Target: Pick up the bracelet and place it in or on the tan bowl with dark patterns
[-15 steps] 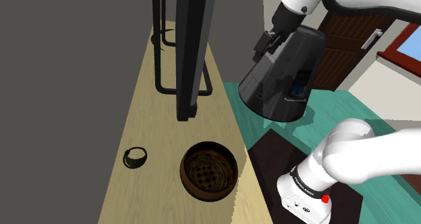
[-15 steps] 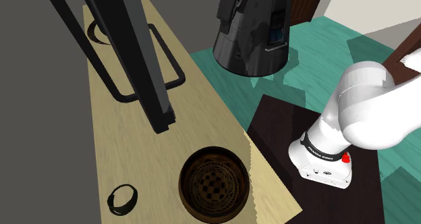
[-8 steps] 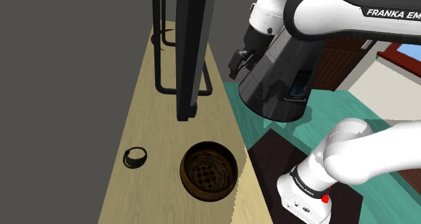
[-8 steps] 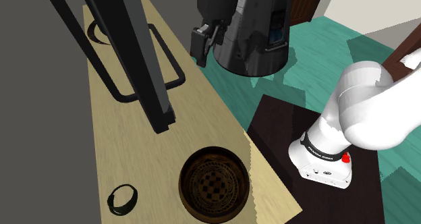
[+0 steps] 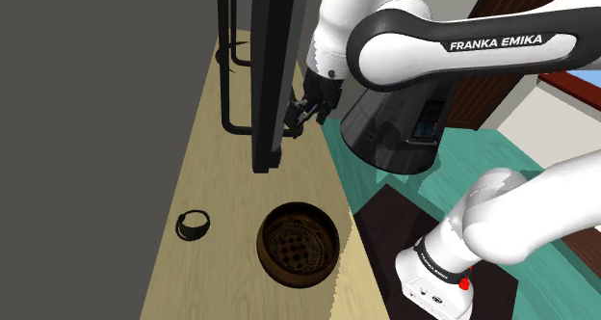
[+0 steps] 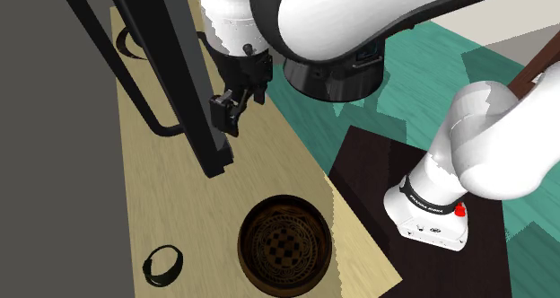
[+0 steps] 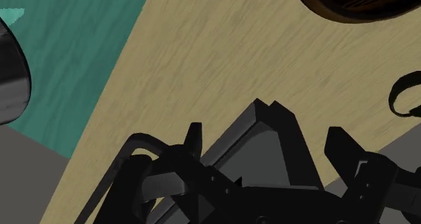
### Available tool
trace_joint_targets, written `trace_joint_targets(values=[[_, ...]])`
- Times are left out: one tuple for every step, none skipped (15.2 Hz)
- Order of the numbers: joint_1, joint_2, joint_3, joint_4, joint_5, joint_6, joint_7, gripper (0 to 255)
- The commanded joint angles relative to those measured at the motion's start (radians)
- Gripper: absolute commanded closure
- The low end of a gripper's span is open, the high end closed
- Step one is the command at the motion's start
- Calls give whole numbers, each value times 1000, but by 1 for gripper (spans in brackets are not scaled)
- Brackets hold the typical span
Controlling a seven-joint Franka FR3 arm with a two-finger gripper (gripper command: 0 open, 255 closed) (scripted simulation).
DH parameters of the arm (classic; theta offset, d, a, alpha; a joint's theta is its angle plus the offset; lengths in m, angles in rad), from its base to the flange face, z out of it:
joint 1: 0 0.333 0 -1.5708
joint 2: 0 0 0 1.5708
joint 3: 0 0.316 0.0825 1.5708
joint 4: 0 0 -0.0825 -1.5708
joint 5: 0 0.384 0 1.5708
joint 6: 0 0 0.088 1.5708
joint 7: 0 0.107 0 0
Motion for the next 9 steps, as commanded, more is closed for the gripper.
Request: trace_joint_targets(values=[[3, 64, 27, 13, 3, 39, 35, 0], [5, 96, 41, 24, 3, 55, 54, 0], [7, 129, 54, 36, 1, 71, 73, 0], [10, 163, 66, 48, -2, 86, 93, 0], [20, 199, 71, 62, -8, 100, 114, 0], [39, 235, 67, 77, -17, 114, 137, 0], [67, 272, 55, 93, -27, 127, 160, 0], [98, 309, 38, 110, -37, 140, 182, 0], [66, 220, 46, 115, -32, 118, 711, 0]])
